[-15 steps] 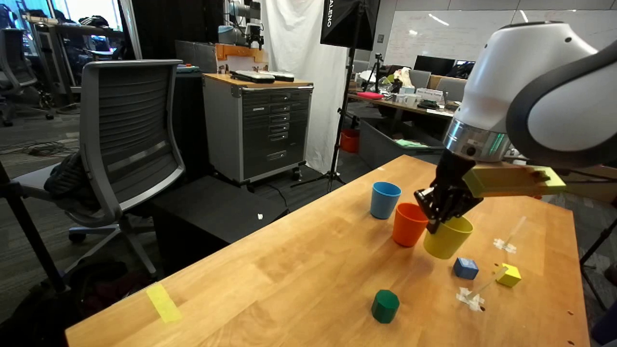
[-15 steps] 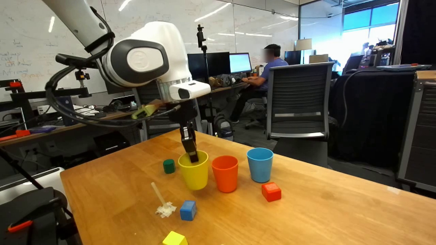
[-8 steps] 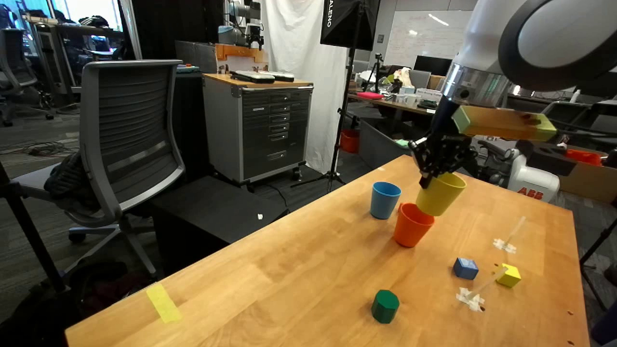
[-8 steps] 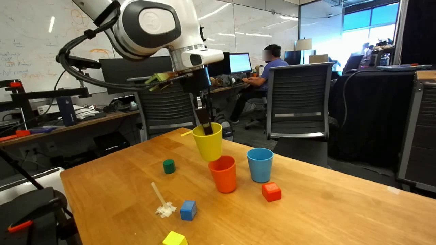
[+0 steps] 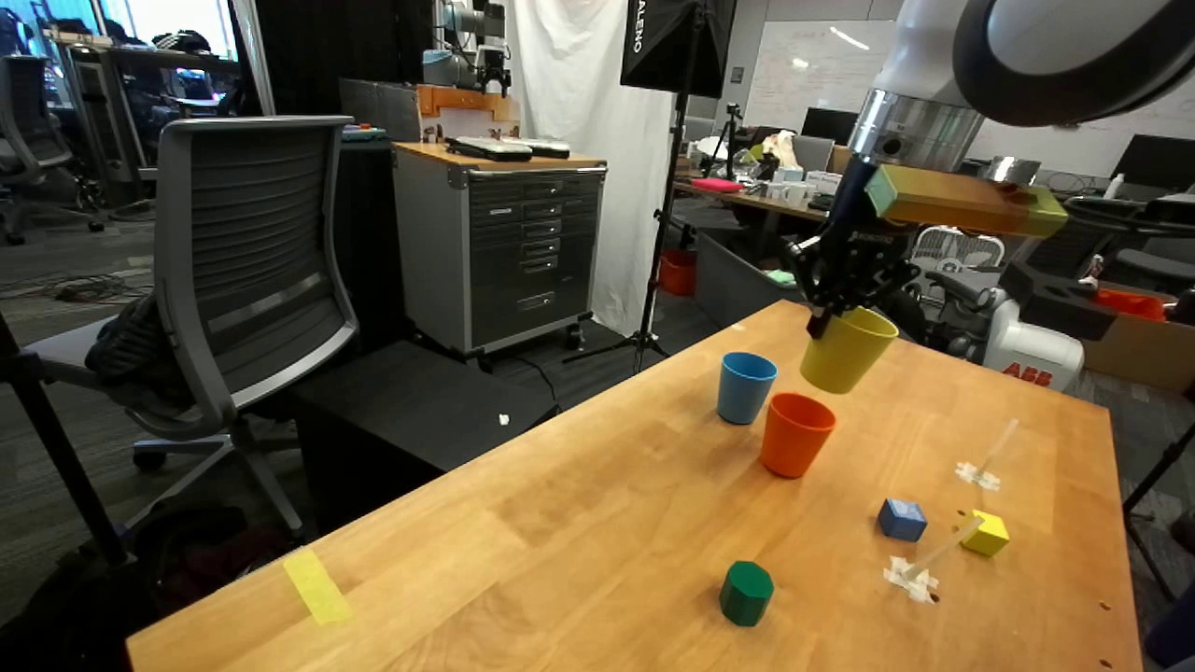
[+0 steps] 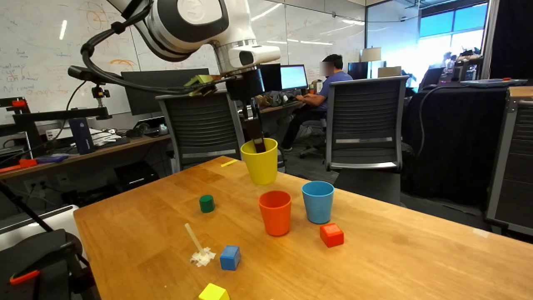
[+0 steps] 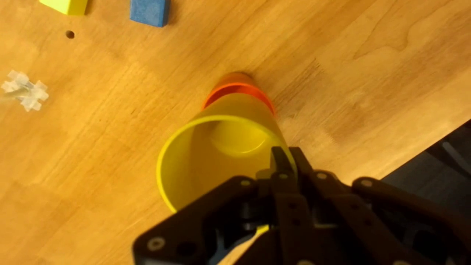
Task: Stack up all the cups on the table
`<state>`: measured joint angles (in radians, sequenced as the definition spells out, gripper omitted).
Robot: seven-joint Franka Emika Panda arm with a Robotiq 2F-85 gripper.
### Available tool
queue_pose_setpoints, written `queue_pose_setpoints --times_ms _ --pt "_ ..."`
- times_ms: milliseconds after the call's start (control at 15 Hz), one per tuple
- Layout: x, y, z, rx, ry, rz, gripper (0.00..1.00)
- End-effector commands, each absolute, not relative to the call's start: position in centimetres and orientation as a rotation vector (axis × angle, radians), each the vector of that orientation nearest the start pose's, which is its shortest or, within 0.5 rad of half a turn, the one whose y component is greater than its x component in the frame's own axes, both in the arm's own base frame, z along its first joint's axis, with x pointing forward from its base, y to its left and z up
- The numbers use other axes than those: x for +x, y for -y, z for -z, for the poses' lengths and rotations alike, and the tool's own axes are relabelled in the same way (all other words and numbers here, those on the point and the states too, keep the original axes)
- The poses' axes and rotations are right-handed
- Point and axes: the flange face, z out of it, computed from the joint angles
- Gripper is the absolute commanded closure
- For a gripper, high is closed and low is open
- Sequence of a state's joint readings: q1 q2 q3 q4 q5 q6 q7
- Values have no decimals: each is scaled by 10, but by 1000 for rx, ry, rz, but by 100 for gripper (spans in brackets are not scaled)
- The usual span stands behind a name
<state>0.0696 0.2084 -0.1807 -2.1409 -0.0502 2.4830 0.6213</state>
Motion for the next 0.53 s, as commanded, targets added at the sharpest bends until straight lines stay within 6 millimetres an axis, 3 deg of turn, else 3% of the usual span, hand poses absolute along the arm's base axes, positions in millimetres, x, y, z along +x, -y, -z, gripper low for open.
queue_pose_setpoints --times_ms 0,467 --pt "589 65 -320 -2949 -1120 236 99" --pt "604 69 -286 -2959 -1142 246 99"
